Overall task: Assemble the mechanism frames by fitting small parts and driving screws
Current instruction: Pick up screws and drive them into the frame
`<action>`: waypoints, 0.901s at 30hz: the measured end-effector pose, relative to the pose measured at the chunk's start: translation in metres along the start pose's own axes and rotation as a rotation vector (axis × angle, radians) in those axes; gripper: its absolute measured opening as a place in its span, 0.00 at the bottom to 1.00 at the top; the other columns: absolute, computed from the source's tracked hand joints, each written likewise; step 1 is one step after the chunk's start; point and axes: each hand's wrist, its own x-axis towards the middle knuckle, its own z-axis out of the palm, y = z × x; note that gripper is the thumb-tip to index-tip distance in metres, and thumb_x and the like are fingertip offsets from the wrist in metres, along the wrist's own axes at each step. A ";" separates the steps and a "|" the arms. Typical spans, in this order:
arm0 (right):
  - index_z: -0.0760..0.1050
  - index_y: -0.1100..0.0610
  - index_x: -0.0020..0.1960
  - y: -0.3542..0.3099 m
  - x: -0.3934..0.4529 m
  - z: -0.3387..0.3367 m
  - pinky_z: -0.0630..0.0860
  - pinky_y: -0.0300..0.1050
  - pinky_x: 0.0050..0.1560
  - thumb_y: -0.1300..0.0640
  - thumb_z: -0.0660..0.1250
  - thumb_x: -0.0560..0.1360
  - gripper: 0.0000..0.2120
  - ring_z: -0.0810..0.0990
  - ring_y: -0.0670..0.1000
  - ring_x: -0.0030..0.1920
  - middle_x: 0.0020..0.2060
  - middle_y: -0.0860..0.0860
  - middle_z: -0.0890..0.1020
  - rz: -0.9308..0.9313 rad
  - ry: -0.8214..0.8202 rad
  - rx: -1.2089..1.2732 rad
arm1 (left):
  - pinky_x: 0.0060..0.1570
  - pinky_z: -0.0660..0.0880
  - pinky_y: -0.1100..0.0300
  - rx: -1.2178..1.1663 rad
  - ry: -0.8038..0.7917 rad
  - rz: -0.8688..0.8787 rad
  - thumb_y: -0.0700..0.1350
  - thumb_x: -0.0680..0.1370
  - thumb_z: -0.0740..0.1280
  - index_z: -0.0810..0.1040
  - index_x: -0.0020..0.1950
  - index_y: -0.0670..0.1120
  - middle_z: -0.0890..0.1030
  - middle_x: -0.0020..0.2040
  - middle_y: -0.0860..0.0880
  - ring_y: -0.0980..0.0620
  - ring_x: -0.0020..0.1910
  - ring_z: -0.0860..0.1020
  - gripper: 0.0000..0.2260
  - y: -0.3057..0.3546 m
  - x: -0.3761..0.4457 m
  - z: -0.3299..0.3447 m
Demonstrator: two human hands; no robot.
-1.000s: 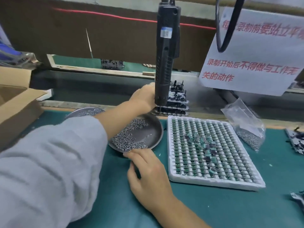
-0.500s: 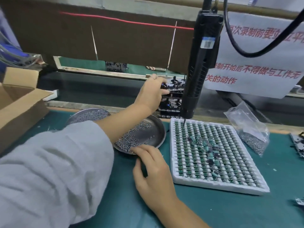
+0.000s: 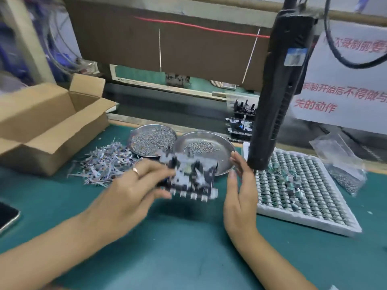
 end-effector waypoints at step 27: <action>0.75 0.56 0.65 -0.004 -0.005 -0.010 0.63 0.55 0.68 0.45 0.63 0.77 0.21 0.73 0.52 0.63 0.59 0.48 0.78 -0.508 -0.728 -0.575 | 0.56 0.56 0.54 0.268 -0.114 -0.378 0.48 0.79 0.65 0.81 0.49 0.48 0.78 0.51 0.51 0.49 0.55 0.73 0.06 -0.070 0.029 0.026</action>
